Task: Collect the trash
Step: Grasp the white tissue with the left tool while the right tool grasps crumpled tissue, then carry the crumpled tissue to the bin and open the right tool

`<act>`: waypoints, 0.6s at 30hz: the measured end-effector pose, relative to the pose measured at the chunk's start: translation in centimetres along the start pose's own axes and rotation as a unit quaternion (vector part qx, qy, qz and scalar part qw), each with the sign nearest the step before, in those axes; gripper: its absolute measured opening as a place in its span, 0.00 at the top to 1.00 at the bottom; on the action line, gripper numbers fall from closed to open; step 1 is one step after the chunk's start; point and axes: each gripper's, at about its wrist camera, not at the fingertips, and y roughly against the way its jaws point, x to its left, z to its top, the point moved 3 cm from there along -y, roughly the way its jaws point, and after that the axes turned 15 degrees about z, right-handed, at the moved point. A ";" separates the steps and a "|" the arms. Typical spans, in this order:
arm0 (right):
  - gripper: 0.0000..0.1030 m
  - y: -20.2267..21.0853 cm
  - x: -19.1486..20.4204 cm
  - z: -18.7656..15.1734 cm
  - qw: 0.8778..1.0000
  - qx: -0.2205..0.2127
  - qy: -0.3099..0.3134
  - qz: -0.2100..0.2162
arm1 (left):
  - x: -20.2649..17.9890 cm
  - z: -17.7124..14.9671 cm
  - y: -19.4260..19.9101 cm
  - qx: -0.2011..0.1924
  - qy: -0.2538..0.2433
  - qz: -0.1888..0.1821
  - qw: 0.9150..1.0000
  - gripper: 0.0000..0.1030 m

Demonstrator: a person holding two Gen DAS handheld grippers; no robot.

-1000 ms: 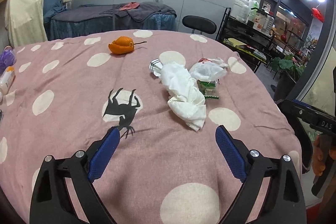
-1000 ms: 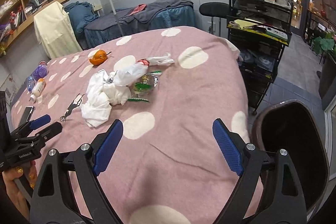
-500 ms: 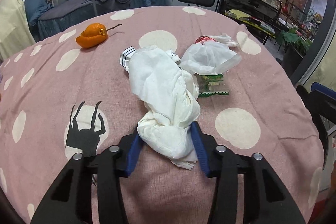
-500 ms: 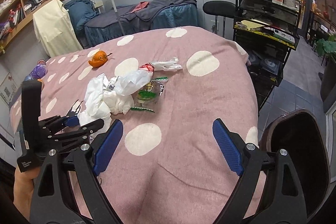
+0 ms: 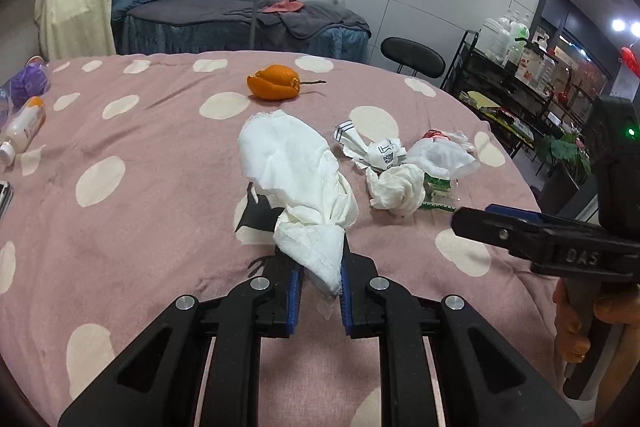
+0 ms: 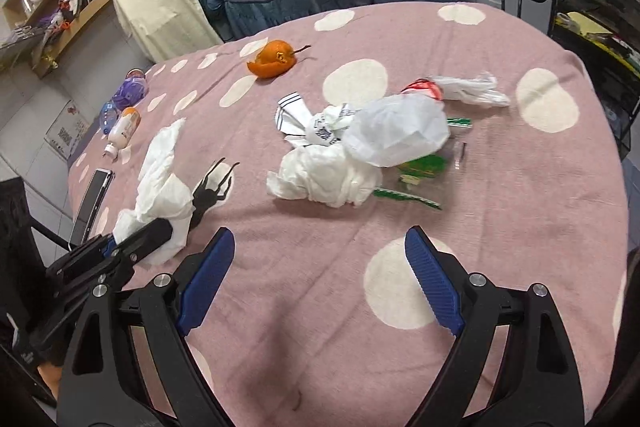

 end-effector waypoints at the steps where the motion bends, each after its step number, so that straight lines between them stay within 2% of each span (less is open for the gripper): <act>1: 0.16 -0.9 0.2 0.4 1.000 0.008 -0.001 0.002 | 0.1 -0.1 0.0 0.000 0.001 0.003 1.000 0.85; 7: 0.17 -5.1 -0.4 2.7 0.999 0.025 -0.013 -0.026 | 1.0 -1.0 0.1 0.003 0.013 0.001 1.000 0.85; 9: 0.28 -6.3 -1.0 3.0 0.999 0.034 -0.024 -0.032 | 1.1 -1.3 0.0 0.005 0.016 -0.002 1.000 0.85; 11: 0.52 -7.2 -1.6 3.1 0.998 0.046 -0.030 -0.045 | 1.2 -1.5 0.0 0.007 0.017 -0.004 1.000 0.85; 14: 0.64 -6.8 -1.5 3.0 0.998 0.039 -0.027 -0.045 | 1.2 -1.8 0.1 0.007 0.018 -0.007 1.000 0.85; 18: 0.67 -4.6 -0.5 1.9 0.999 0.029 -0.023 -0.020 | 1.2 -2.0 0.4 0.005 0.021 -0.008 1.000 0.85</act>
